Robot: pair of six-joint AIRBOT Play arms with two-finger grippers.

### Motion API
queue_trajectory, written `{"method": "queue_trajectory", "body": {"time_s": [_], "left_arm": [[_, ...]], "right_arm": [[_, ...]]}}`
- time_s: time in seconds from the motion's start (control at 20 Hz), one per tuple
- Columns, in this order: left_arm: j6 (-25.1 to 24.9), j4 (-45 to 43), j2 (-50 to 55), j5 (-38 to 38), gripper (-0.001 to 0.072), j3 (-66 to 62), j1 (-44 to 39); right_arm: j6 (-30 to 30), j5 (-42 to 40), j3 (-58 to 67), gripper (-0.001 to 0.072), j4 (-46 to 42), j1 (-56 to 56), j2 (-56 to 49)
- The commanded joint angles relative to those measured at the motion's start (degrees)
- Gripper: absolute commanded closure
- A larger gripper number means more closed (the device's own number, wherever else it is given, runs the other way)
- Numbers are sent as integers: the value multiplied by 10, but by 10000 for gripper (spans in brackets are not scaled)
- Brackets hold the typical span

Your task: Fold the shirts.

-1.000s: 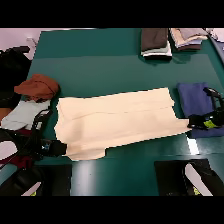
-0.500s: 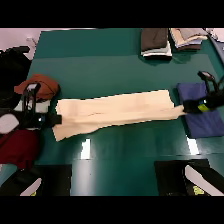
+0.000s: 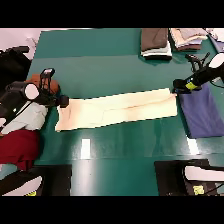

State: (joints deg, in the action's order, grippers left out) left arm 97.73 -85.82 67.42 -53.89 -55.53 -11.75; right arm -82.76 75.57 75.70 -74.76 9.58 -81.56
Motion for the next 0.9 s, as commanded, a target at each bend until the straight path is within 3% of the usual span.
{"method": "queue_trajectory", "body": {"time_s": [0.0, 0.1, 0.15, 0.2, 0.25, 0.3, 0.35, 0.45, 0.55, 0.7, 0.85], "left_arm": [[-7, 9, 26, -8, 168, -46, 1], [-7, 12, 26, -29, 168, -73, 0], [-7, 24, 26, -30, 169, -80, 0], [-7, 42, 26, -25, 170, -81, 0], [-7, 62, 27, -23, 290, -81, 0], [-8, 79, 28, -21, 584, -81, 0], [-24, 102, 28, -16, 682, -81, 0], [-37, 141, 28, -9, 687, -81, 0], [-37, 175, 29, -7, 687, -80, 0], [-37, 200, 38, 3, 688, -78, -15], [-37, 200, 68, 32, 688, -78, -80]], "right_arm": [[40, 6, 41, 436, 81, 27, -39], [73, 29, 43, 301, 120, 60, -47], [82, 38, 39, 298, 123, 78, -50], [90, 44, 27, 247, 122, 97, -52], [97, 43, 10, 124, 123, 112, -53], [105, 44, -5, 68, 123, 129, -57], [105, 46, -20, 66, 124, 146, -67], [130, 49, -49, 67, 154, 166, -90], [152, 54, -64, 145, 194, 169, -119], [159, 32, -83, 200, 223, 145, -143], [165, -5, -92, 444, 223, 111, -143]]}}
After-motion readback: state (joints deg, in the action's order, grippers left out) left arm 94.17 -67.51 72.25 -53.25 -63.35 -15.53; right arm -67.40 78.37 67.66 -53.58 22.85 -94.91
